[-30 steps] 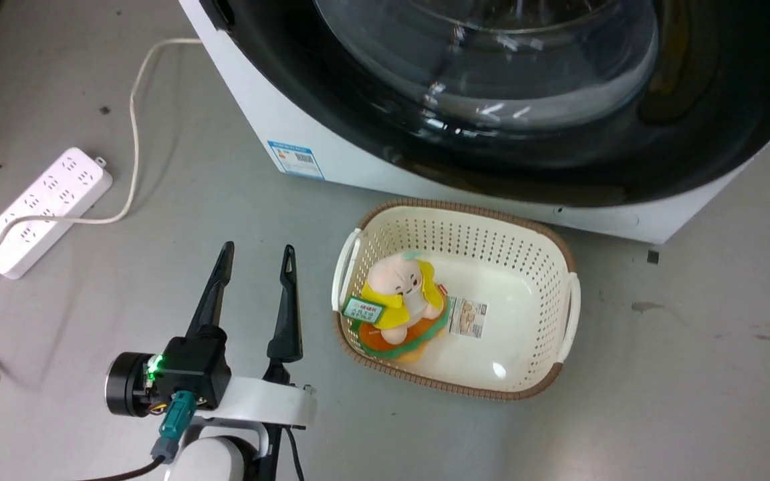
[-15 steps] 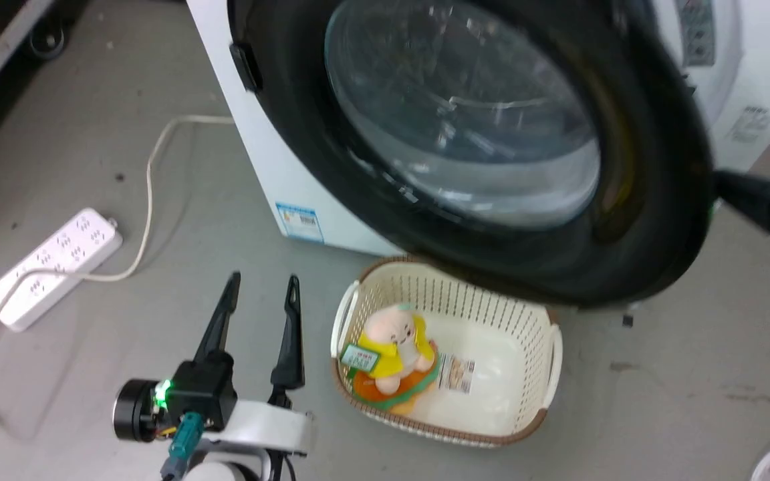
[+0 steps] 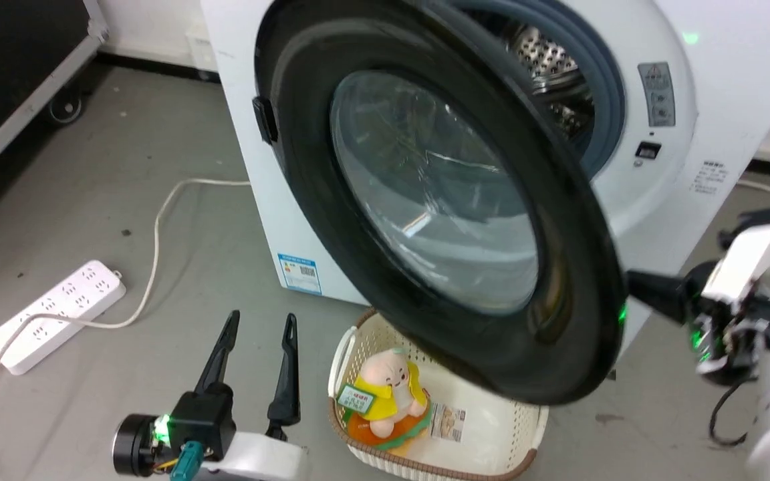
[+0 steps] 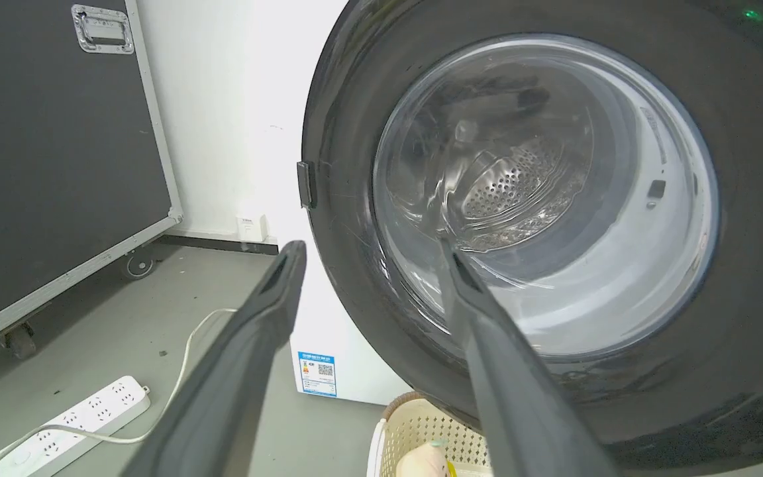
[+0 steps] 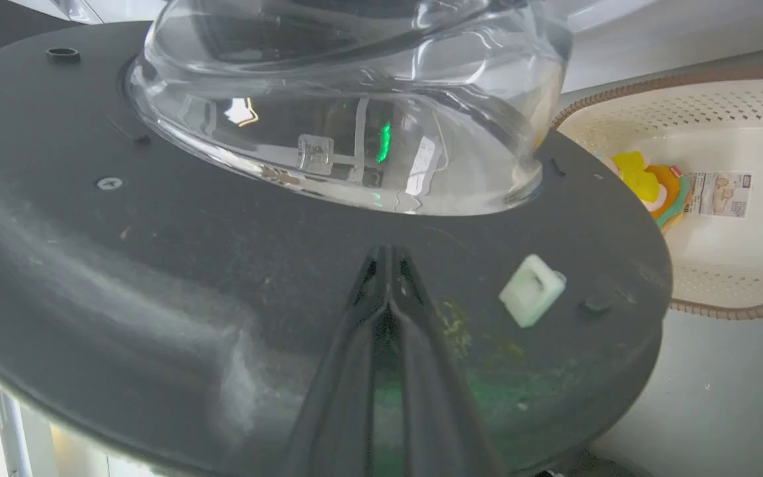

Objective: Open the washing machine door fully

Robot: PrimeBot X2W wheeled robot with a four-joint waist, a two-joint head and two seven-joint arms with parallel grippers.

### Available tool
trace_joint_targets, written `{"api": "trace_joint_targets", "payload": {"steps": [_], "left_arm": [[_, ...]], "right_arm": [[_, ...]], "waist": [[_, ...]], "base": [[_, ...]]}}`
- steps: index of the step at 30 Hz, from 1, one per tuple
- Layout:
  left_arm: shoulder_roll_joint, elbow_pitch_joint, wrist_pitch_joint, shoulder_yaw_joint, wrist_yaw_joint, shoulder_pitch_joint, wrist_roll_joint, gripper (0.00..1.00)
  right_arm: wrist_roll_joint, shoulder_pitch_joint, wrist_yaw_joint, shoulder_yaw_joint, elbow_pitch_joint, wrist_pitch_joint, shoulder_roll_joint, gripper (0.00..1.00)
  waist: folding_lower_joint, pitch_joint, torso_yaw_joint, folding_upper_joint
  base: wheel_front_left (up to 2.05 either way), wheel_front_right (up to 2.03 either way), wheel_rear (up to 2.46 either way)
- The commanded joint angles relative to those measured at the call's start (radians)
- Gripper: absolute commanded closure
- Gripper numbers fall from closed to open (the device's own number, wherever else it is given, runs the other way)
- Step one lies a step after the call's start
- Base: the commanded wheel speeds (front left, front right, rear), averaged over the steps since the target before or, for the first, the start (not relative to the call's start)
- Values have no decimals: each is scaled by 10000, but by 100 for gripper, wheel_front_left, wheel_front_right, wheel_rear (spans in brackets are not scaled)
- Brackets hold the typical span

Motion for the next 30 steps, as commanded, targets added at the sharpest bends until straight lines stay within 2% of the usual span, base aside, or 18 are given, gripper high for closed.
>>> {"api": "trace_joint_targets", "payload": {"steps": [1, 10, 19, 25, 30], "left_arm": [[13, 30, -55, 4, -62, 183, 82, 0], [13, 82, -55, -216, -88, 560, 26, 0], [13, 186, -55, -254, -157, 774, 71, 0], [12, 255, -55, -298, -199, 889, 56, 0], [12, 282, -55, -352, -170, 917, 0, 0]], "right_arm": [[285, 344, 12, 236, -19, 0, 82, 100], [2249, 1499, 12, 2033, -258, -258, 83, 100], [4228, 2641, 12, 4502, -1221, -645, 83, 100], [4998, 3295, 12, 6022, -1847, -1160, 83, 100], [5244, 3477, 12, 6586, -2053, -1527, 83, 100]], "waist": [[1, -123, 52, 0], [1, -451, 346, 0], [1, -579, 691, 0], [1, -587, 890, 0], [1, -553, 1009, 0]], "base": [[0, 0, 0], [0, 0, 0], [0, 0, 0], [0, 0, 0], [0, 0, 0]]}}
